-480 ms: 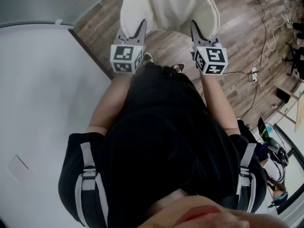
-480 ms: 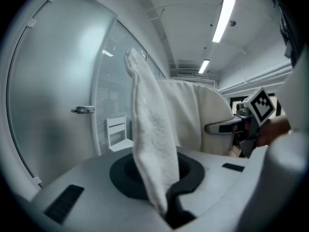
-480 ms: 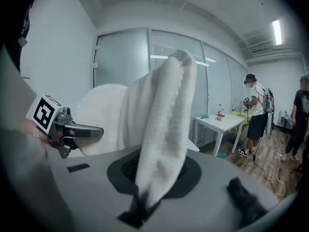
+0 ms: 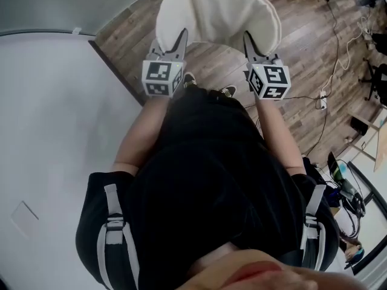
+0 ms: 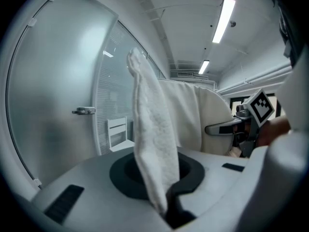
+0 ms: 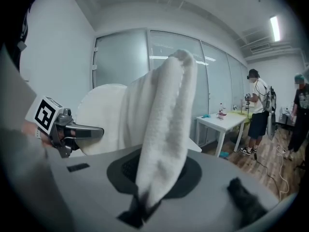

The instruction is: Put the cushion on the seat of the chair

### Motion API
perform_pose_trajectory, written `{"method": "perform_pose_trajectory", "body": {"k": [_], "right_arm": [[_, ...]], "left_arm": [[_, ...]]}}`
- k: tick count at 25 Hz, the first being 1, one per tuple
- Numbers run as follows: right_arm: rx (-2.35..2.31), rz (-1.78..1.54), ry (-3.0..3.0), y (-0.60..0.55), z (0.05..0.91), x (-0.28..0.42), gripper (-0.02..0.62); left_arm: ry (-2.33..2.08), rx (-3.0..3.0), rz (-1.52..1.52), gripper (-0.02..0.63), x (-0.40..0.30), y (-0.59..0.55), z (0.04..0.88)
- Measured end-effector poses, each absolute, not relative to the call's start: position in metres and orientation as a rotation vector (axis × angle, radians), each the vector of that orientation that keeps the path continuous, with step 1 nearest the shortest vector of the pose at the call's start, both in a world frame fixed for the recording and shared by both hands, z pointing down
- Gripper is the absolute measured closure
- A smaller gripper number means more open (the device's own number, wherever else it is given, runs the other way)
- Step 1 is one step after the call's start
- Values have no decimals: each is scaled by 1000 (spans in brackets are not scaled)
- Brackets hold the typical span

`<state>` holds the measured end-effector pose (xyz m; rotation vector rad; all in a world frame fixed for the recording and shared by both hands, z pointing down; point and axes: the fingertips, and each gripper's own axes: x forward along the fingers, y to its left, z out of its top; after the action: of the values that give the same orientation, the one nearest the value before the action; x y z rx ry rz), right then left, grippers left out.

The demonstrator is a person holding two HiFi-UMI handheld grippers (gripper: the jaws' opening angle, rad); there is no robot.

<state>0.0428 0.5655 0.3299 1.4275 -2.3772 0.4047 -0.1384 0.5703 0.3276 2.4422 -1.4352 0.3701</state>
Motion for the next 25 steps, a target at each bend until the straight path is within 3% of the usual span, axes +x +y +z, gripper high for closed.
{"method": "perform_pose_trajectory", "body": {"k": [14,25], "right_arm": [[1470,366,-2356,559,322,-3,543],[1488,376,-2371,520,322,13,543]], "left_arm": [[-1380,2497,331,555,-185,556,326],[-1377,2514,342,555,-173,518,324]]}}
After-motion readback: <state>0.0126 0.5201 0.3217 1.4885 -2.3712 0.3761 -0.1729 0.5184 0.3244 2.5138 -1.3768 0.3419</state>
